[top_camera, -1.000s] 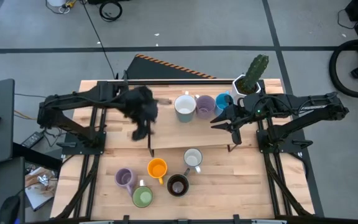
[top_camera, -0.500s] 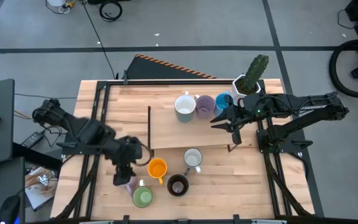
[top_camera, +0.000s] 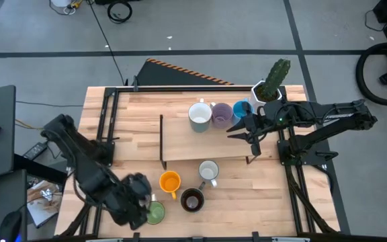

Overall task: Place coffee mugs
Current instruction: Put the green cup on the shelf

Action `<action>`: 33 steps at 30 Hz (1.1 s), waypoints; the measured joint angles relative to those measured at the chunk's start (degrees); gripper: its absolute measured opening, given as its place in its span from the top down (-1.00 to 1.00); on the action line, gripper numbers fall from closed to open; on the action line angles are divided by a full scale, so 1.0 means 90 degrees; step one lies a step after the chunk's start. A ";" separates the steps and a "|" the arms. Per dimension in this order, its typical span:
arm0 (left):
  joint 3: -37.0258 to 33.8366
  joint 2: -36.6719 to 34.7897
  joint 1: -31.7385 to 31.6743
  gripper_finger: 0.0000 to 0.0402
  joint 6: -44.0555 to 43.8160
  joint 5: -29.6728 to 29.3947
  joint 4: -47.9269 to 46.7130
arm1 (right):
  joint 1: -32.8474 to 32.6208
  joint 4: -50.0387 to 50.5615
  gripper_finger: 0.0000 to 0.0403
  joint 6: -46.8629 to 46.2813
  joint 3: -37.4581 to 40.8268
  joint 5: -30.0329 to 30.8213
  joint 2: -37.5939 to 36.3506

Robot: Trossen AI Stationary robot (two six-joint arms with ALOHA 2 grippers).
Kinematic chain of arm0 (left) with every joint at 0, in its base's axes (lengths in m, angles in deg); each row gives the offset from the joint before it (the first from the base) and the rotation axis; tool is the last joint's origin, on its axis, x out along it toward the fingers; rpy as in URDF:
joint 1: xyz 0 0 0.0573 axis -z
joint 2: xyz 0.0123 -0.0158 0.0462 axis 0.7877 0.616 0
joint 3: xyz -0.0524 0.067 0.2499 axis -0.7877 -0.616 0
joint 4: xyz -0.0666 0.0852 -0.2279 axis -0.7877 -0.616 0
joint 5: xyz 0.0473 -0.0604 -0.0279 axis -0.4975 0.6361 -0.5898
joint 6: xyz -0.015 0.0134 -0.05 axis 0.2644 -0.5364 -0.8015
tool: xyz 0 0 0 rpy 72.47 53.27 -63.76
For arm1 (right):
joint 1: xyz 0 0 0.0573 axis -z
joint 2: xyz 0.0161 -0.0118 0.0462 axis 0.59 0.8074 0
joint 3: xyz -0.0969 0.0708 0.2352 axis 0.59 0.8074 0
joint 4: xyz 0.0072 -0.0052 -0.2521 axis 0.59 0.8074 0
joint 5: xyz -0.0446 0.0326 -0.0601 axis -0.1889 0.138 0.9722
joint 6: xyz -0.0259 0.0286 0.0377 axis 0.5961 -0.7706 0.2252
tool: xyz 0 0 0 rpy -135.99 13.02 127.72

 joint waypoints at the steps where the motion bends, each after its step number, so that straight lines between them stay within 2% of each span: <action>1: 0.0000 0.0118 -0.0007 -0.28 -0.0034 0.0068 0.0256 | 0.0000 0.0004 0.55 0.0020 0.0000 -0.0037 0.0002; 5: 0.0000 0.0559 -0.0074 -0.21 -0.0565 0.0471 0.0866 | 0.0000 0.0063 0.55 0.0157 0.0000 -0.0184 0.0002; 10: 0.0000 0.0947 0.0023 -0.08 -0.1308 0.0669 0.1333 | 0.0000 0.0194 0.55 0.0425 0.0000 -0.0308 0.0002; 17: 0.0055 0.1141 0.0125 0.08 -0.1868 0.0226 0.2294 | 0.0002 0.0508 0.55 0.0733 0.0000 -0.0315 0.0002; 20: 0.0393 0.1313 0.0119 0.13 -0.1995 0.0178 0.2080 | 0.0002 0.0512 0.55 0.0790 0.0000 -0.0315 0.0002; 28: 0.2086 0.2232 0.0124 0.17 -0.1989 0.0003 0.0727 | 0.0002 0.0721 0.55 0.0598 0.0000 -0.0317 0.0002; 33: 0.2249 0.2669 0.0220 0.17 -0.1984 0.0074 0.0766 | -0.0002 0.0765 0.55 0.0458 0.0000 -0.0327 0.0002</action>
